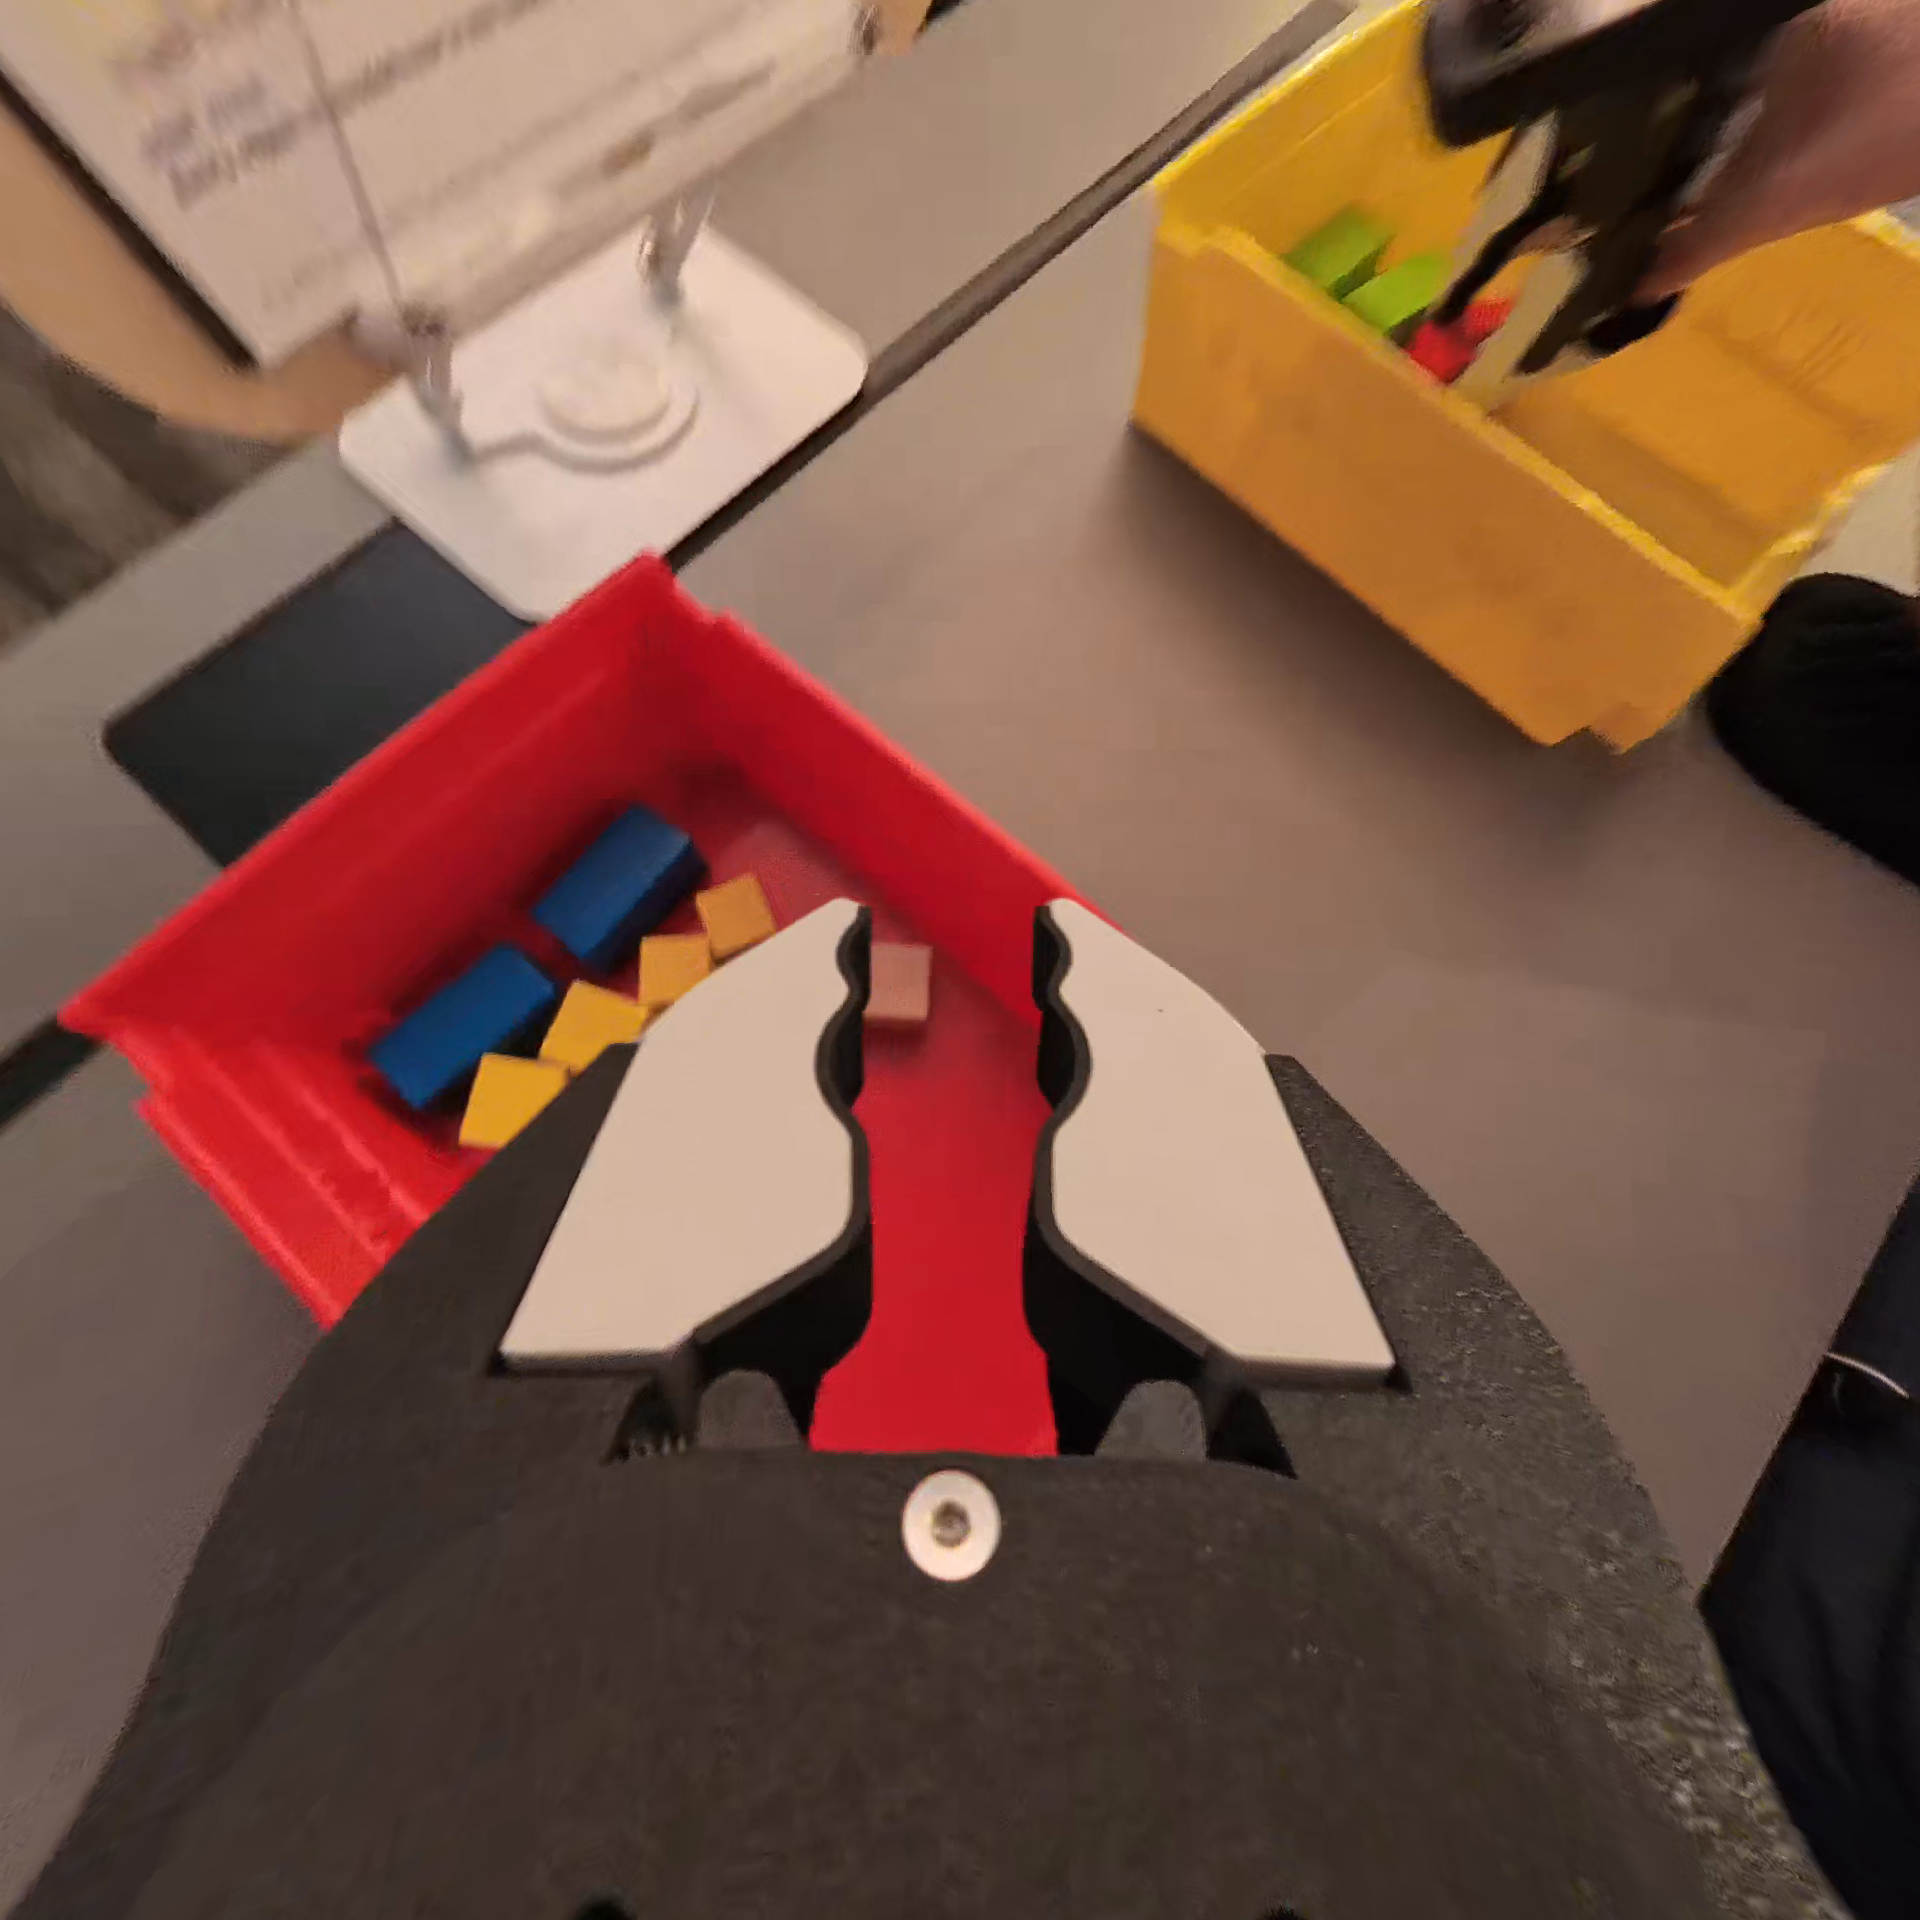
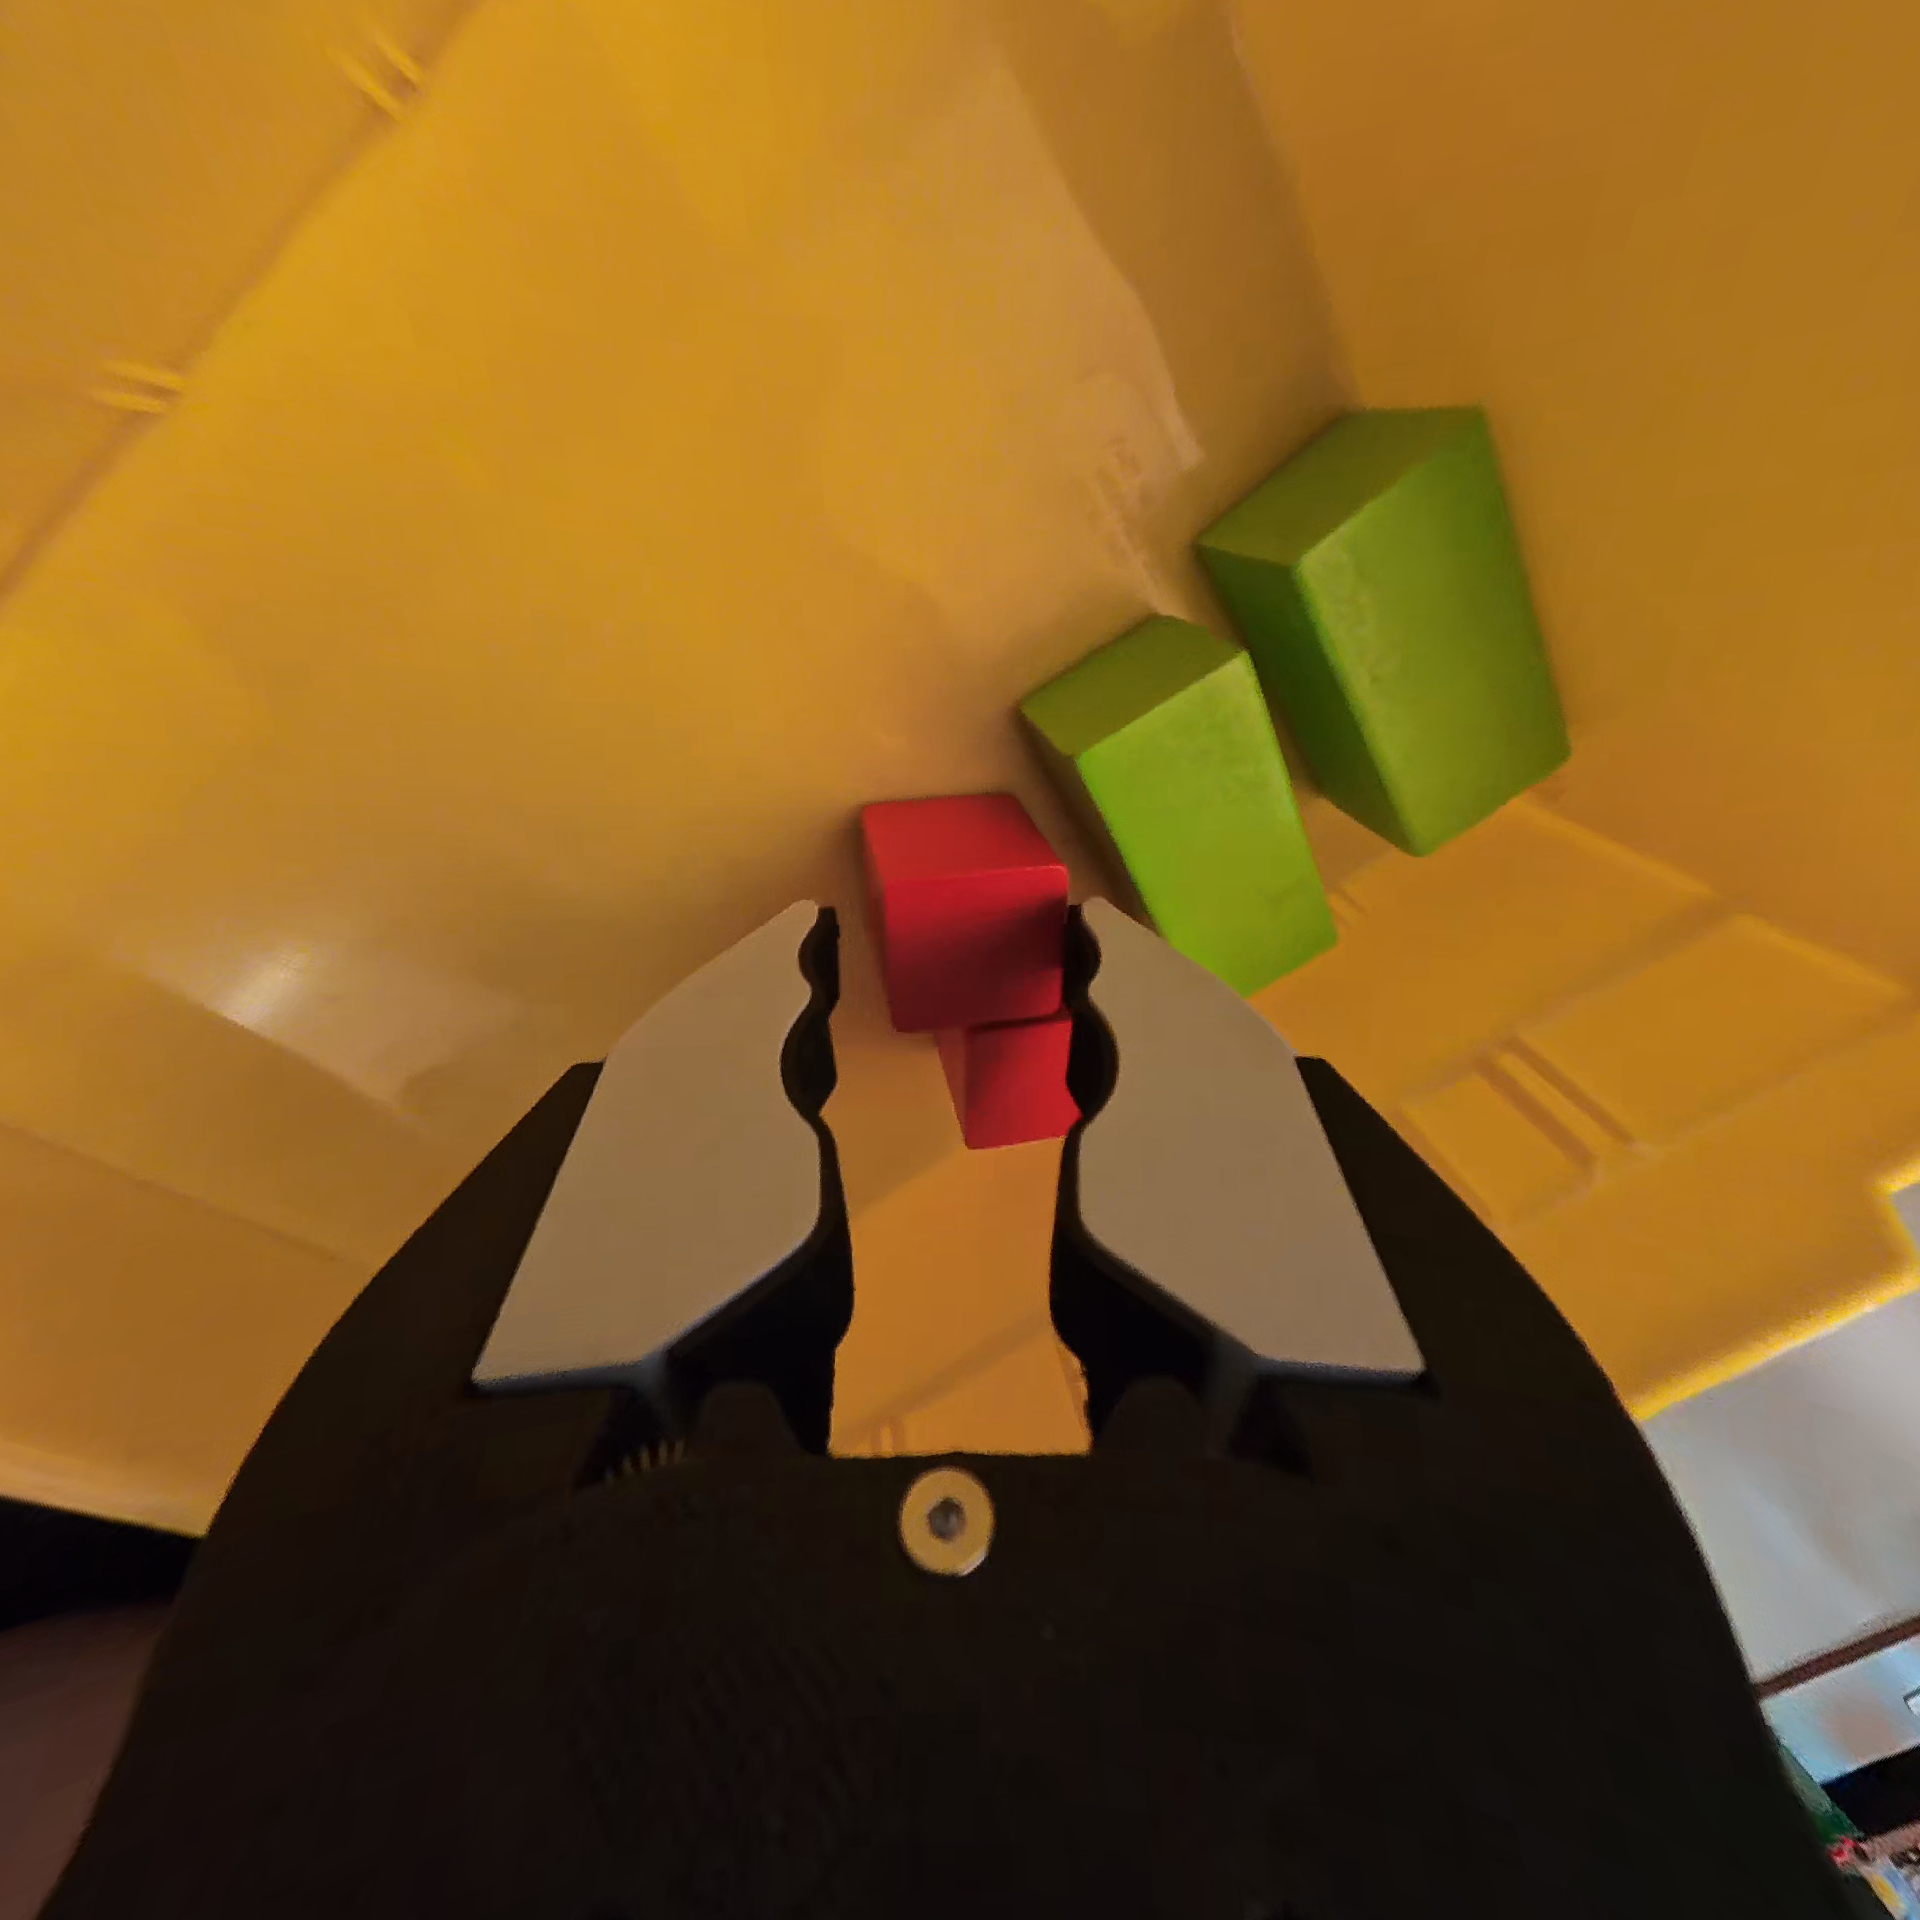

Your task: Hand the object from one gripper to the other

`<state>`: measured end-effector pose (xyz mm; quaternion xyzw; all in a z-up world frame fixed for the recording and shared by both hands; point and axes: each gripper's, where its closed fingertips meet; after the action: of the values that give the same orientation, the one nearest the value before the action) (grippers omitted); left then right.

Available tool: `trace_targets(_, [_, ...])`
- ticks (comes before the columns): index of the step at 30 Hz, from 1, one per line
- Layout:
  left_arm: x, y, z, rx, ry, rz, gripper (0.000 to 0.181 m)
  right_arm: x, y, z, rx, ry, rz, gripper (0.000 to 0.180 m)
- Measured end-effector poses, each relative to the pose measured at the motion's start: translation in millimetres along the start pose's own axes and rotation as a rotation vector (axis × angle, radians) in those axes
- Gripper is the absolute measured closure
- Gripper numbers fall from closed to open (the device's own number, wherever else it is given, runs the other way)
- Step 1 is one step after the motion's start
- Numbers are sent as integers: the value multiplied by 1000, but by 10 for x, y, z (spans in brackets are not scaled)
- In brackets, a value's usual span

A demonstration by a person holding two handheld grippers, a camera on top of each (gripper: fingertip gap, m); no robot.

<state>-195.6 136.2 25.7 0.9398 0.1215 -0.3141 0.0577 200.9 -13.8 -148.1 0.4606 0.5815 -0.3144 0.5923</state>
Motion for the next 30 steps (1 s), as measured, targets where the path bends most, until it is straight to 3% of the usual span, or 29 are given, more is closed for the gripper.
trace_targets(4, [356, -171, 394, -122, -205, -12, 142, -212, 28, -55, -6, 77, 33, 133])
trace_targets(6, [577, -195, 526, -269, -266, 9, 137, -366, 60, -79, -1, 124, 67, 133])
trace_targets(10, [911, -212, 707, -498, -349, 21, 141, -566, 49, -79, -16, 176, 96, 133])
trace_targets(12, [998, -275, 798, -470, -389, -39, 140, -599, 41, -51, -27, 168, 109, 133])
trace_targets(15, [1057, -342, 944, -455, -467, -125, 124, -611, 22, -19, -50, 145, 122, 133])
trace_targets(30, [1104, -477, 1066, -433, -538, -315, 118, -604, -40, 24, -78, 106, 122, 132])
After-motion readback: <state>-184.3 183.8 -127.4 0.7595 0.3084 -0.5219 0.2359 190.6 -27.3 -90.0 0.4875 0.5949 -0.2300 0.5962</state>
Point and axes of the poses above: each gripper's, where its closed fingertips meet, x out along the fingers, z out of its underside, y = z × x across the jaws, and after that the axes turned 5 degrees about y, right-handed
